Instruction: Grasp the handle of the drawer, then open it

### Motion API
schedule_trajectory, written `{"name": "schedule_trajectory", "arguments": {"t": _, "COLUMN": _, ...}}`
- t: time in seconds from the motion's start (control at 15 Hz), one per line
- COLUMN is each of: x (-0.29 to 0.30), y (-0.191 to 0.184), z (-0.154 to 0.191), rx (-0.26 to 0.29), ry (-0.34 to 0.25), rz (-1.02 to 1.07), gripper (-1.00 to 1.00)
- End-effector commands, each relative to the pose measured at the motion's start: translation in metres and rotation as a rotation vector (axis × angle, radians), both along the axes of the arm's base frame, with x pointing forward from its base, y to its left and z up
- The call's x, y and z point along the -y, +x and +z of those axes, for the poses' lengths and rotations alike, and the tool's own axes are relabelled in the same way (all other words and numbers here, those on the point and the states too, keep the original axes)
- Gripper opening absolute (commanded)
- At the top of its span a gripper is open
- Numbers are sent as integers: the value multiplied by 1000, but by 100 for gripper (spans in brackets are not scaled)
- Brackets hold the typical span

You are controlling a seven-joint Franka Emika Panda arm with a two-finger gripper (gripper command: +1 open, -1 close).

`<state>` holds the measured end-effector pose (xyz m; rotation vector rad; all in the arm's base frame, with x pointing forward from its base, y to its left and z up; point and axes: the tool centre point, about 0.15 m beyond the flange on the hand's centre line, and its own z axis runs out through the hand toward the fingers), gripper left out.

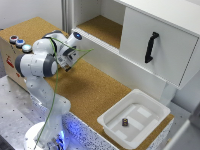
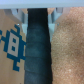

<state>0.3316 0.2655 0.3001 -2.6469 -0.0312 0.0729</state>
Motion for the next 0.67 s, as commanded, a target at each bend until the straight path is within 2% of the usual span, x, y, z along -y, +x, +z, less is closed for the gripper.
{"name": "schedule_trajectory", "arguments": {"t": 0.0, "x": 42, "y": -9, "z": -27, "rx": 45, "ry": 38, "rz": -59, "gripper": -100}}
{"name": "schedule_trajectory", "arguments": {"t": 0.6, "x": 86, "y": -5, "z": -31, "rx": 55, "ry": 41, "rz": -133, "gripper": -100}}
